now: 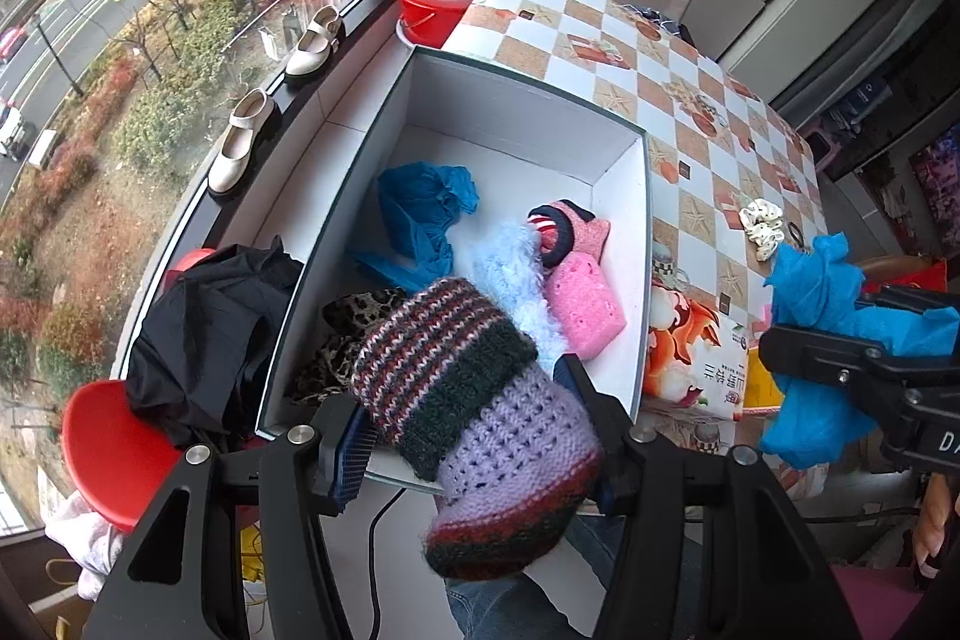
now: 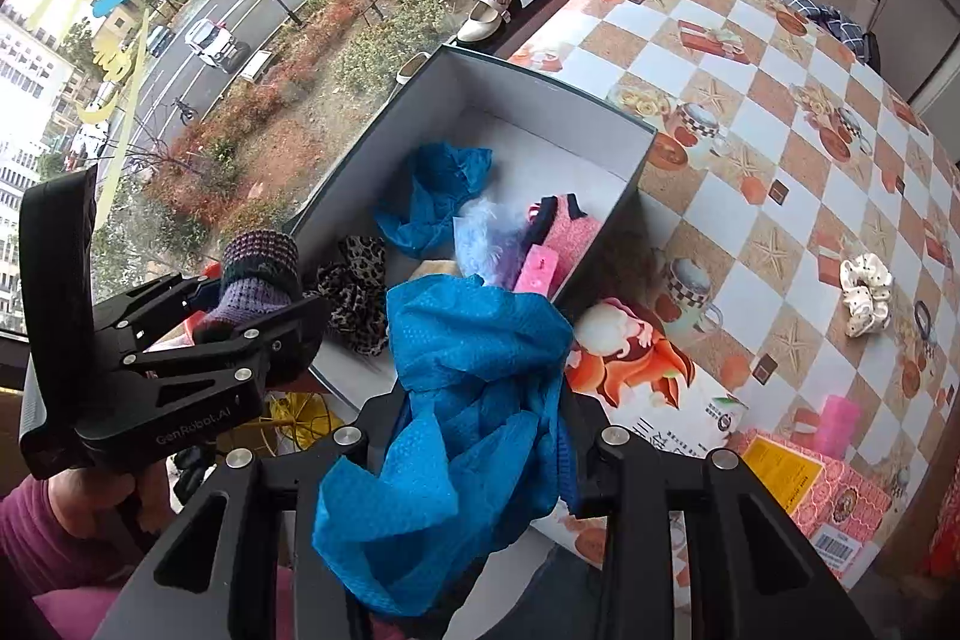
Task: Organize soft objects
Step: 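Bring the held hat and cloth over the white box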
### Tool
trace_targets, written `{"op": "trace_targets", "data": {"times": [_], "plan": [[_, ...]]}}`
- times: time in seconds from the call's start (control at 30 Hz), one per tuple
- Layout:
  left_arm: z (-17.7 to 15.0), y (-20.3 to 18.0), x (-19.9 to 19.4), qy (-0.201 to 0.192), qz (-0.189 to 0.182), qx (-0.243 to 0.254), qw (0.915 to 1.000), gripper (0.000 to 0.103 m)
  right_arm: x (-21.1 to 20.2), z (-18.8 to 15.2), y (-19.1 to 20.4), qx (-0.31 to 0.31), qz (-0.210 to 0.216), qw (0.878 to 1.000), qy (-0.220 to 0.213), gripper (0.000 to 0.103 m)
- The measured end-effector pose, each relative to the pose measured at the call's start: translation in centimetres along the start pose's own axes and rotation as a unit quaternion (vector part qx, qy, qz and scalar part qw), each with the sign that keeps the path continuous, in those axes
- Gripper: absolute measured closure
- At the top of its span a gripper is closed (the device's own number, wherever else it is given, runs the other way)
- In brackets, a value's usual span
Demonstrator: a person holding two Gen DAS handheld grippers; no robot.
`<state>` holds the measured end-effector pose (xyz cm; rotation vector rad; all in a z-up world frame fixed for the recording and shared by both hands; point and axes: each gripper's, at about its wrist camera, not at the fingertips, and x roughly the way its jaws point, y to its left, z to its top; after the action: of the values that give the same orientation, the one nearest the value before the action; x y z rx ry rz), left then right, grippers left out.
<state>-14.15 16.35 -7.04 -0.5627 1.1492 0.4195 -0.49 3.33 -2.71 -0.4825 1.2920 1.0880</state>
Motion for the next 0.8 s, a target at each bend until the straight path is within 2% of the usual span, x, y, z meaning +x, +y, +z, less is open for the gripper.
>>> {"op": "trace_targets", "data": {"times": [0.23,0.8], "plan": [[0.0,0.7,0.3,0.003,0.01,-0.012,0.9999,0.042,1.2,1.8,1.5,-0.03,0.007,1.0,0.008,0.065],[0.6,0.3,1.9,0.01,0.014,-0.018,0.9997,0.041,3.0,5.2,2.2,-0.042,0.01,0.999,0.021,0.065]]}}
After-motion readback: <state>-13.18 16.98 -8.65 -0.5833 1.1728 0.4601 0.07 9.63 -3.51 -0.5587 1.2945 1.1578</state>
